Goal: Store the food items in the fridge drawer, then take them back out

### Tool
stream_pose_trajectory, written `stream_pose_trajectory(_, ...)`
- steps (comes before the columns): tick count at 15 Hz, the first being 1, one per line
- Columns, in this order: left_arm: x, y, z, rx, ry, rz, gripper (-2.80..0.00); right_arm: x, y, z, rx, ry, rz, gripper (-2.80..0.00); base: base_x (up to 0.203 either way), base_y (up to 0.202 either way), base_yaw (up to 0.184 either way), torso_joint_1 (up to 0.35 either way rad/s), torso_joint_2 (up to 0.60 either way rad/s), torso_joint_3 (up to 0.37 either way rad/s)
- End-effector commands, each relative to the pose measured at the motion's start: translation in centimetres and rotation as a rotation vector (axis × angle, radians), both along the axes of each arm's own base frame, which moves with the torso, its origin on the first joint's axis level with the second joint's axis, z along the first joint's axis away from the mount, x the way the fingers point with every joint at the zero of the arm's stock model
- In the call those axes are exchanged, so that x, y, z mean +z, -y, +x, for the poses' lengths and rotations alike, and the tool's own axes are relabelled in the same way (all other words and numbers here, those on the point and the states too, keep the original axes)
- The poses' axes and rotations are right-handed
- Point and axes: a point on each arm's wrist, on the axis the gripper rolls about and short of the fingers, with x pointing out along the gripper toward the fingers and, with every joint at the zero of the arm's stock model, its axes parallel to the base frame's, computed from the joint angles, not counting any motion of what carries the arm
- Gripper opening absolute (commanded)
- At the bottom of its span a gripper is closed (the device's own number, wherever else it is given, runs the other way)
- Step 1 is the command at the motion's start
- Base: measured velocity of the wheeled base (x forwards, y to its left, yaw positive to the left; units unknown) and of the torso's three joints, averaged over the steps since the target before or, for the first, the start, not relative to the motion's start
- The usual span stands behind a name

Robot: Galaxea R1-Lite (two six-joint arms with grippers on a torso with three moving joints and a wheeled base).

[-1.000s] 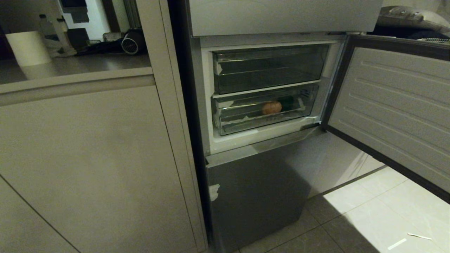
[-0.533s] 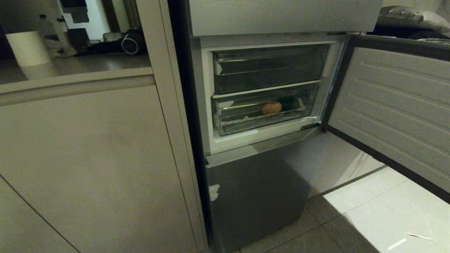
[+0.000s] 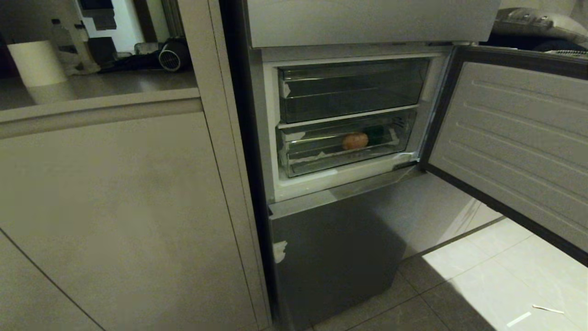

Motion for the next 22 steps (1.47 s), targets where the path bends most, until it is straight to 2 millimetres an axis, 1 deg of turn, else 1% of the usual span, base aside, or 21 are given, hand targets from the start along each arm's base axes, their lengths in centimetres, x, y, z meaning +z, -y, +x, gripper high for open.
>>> stream_pose_trajectory(1, 0.01, 0.00, 0.01, 0.000, -0.001, 0.000, -2.80, -0.84, 0.00, 0.26, 0.000, -0.031, 0.000, -2.80, 0.000, 0.000, 0.000, 0.000, 0.00, 0.000)
stream_pose_trajectory(22, 0.01, 0.00, 0.01, 0.000, -0.001, 0.000, -2.80, -0.86, 0.00, 0.25, 0.000, -0.032, -0.003, -2.80, 0.000, 0.000, 0.000, 0.000, 0.00, 0.000)
